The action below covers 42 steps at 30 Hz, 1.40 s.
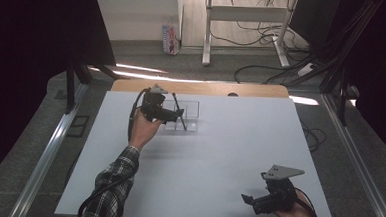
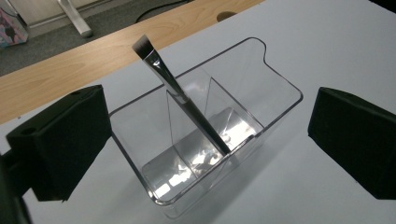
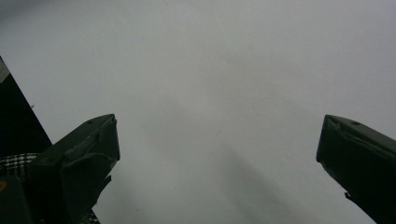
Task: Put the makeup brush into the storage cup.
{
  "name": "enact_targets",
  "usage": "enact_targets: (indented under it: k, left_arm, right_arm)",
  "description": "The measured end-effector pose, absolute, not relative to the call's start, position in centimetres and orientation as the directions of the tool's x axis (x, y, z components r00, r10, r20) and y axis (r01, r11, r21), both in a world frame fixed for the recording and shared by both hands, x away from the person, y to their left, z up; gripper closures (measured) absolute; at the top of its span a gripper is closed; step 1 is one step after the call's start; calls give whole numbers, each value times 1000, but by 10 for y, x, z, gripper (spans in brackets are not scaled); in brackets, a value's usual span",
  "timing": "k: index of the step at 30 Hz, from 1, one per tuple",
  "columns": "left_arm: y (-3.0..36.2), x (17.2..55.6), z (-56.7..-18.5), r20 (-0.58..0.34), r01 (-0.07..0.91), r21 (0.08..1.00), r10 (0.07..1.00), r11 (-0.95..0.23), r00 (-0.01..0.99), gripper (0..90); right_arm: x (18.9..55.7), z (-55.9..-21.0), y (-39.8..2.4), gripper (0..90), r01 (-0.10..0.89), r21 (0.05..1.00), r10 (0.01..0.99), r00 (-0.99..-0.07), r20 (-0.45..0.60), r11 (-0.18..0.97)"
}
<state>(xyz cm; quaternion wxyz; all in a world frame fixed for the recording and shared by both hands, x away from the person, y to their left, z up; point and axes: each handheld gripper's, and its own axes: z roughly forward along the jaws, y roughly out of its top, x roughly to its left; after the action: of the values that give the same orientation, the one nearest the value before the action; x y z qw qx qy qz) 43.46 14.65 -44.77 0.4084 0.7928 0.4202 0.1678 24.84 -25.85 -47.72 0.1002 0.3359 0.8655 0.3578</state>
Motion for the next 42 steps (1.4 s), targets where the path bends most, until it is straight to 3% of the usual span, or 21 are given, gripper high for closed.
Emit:
enact_targets:
  k: [42]
  left_arm:
    - [167, 397, -447, -68, 508, 779, 756, -367, 651, 0]
  right_arm:
    - [247, -477, -256, 0, 506, 678, 656, -753, 46, 533]
